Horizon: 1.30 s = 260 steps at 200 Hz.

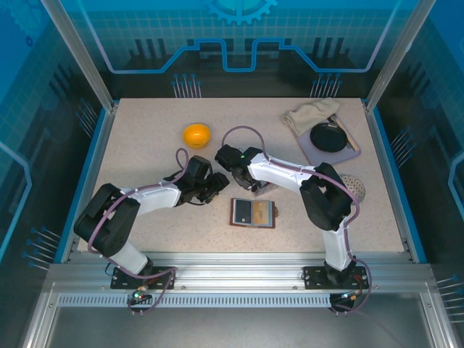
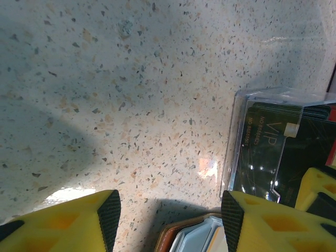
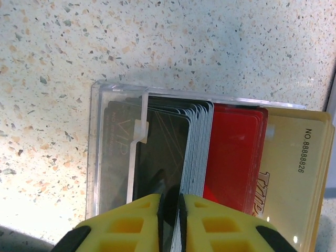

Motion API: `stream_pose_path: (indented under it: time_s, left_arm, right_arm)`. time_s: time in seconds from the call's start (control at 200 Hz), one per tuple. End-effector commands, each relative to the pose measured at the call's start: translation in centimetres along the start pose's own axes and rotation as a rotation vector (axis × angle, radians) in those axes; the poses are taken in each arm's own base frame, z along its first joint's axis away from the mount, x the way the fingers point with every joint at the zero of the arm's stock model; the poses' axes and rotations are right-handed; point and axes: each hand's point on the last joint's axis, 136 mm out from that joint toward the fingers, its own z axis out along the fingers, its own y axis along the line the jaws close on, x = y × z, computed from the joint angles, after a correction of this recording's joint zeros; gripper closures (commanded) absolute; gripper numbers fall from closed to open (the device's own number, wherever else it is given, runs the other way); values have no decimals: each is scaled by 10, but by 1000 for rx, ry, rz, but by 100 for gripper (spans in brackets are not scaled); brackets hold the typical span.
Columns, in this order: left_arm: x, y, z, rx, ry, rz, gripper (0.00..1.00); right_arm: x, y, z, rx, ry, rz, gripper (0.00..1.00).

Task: Put the credit cards into the card holder
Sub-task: Pick up the credit card from the storage box.

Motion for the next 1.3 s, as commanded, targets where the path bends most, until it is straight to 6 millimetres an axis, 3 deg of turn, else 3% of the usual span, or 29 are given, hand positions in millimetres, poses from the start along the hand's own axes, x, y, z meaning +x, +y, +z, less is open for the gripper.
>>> stream_pose_path:
  time_s: [0.0, 0.23, 0.68, 1.06, 1.295]
  left_arm:
    - [2, 4, -6, -2, 10, -19, 43]
    - [2, 3, -6, -3, 13, -17, 43]
    - [3, 0, -7, 12, 16, -9, 43]
    - [4, -18, -8, 79, 37, 21, 43]
    - [5, -42, -13, 200, 47, 53, 42]
  right_arm:
    - [0, -9, -13, 15, -24, 9, 89]
    - [0, -8, -20, -13, -32, 15, 100]
    - [-2, -10, -40, -142, -53, 95, 100]
    - [2, -14, -36, -269, -30, 189, 100]
    - [-6, -19, -57, -419, -86, 274, 100]
